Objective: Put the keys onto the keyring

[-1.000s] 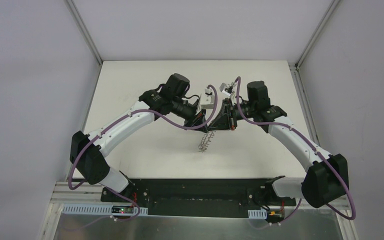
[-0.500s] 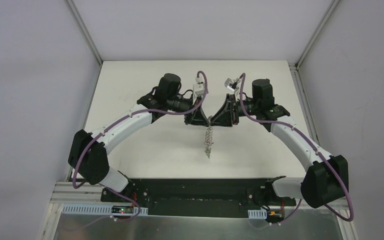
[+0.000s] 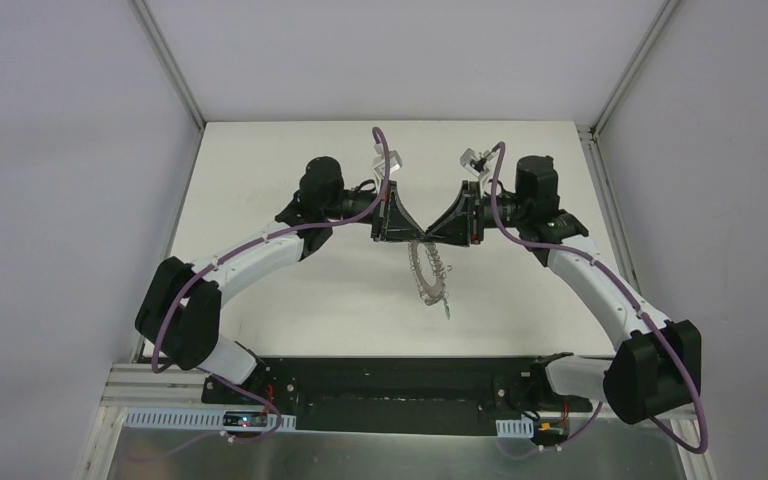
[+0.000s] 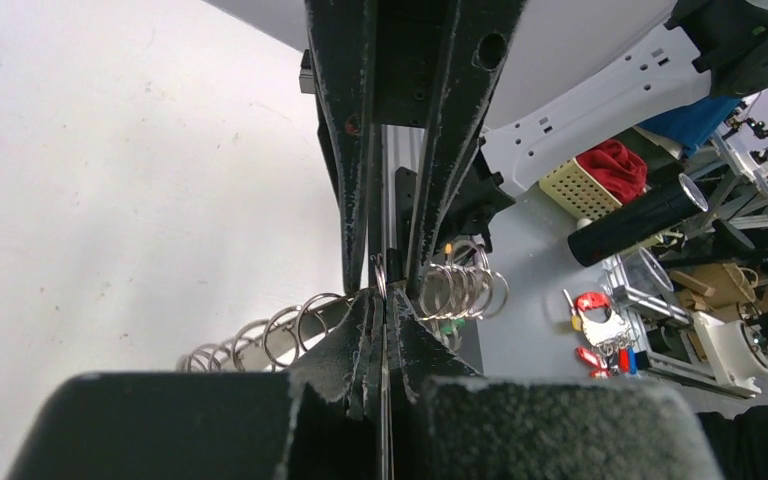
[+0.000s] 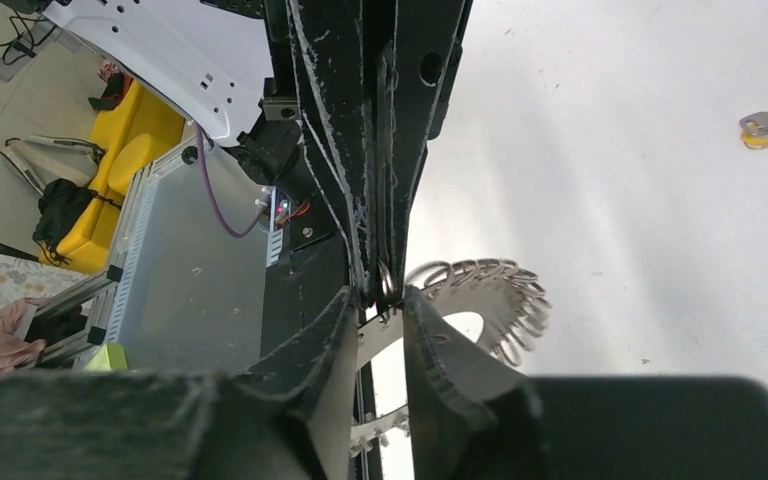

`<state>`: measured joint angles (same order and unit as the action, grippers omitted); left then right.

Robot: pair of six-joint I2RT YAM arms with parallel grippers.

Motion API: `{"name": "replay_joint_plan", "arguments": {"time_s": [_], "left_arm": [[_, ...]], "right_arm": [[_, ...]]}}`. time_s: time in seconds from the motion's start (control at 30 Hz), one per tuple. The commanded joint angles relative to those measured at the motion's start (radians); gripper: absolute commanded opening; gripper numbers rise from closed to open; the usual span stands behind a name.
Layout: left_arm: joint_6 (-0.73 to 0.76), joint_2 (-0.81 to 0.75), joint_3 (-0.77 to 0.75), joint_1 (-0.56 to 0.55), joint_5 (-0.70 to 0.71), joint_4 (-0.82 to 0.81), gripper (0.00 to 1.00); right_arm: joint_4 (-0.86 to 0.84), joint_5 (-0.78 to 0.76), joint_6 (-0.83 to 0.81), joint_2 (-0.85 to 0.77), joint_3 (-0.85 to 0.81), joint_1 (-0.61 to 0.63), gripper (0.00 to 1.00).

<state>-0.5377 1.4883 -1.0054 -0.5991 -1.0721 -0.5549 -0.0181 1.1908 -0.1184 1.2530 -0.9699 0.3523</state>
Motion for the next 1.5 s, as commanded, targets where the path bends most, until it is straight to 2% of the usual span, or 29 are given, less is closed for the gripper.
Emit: {"name": "replay_joint_plan", "arguments": {"time_s": [0.0, 0.1, 0.23, 0.47, 0.6, 0.7, 0.8, 0.9, 0.97, 1.03, 1.2, 1.47], "left_arm": [[-0.075, -0.027, -0.004, 0.006, -0.027, -0.19, 0.0], [-0.072, -0.023, -0.001, 0.009, -0.026, -0.19, 0.0], [-0.063, -0.019, 0.006, 0.01, -0.031, -0.188, 0.0], [-0.024, -0.016, 0.004, 0.01, -0.037, -0.153, 0.0], [0.022, -0.014, -0.002, 0.01, -0.043, -0.1, 0.0], [0.11, -0.019, -0.017, 0.01, -0.047, 0.006, 0.0], [0.28, -0.03, -0.068, 0.01, -0.039, 0.219, 0.01], [0.48, -0.041, -0.138, 0.01, -0.002, 0.477, 0.16], [0.609, -0.042, -0.18, 0.01, 0.018, 0.613, 0.25], [0.695, -0.038, -0.217, 0.01, 0.037, 0.708, 0.29], [0.802, -0.019, -0.266, -0.002, 0.038, 0.811, 0.35], [0.878, 0.009, -0.296, -0.043, 0.02, 0.865, 0.35]], "right_arm": [[-0.05, 0.034, 0.02, -0.036, 0.008, -0.009, 0.21], [-0.057, 0.039, 0.029, -0.037, 0.009, -0.015, 0.13], [-0.067, 0.041, 0.038, -0.038, 0.012, -0.02, 0.12], [-0.078, 0.042, 0.042, -0.038, 0.017, -0.022, 0.02], [-0.08, 0.039, 0.041, -0.042, 0.02, -0.024, 0.0], [-0.078, 0.03, 0.027, -0.05, 0.027, -0.024, 0.0], [-0.013, 0.007, -0.037, -0.053, 0.016, -0.018, 0.0], [0.171, -0.05, -0.203, -0.048, -0.037, 0.01, 0.0], [0.227, -0.079, -0.249, -0.042, -0.054, 0.028, 0.0], [0.252, -0.109, -0.276, -0.033, -0.058, 0.046, 0.0], [0.3, -0.129, -0.303, 0.005, -0.081, 0.069, 0.0], [0.326, -0.147, -0.313, 0.039, -0.099, 0.091, 0.0]]}}
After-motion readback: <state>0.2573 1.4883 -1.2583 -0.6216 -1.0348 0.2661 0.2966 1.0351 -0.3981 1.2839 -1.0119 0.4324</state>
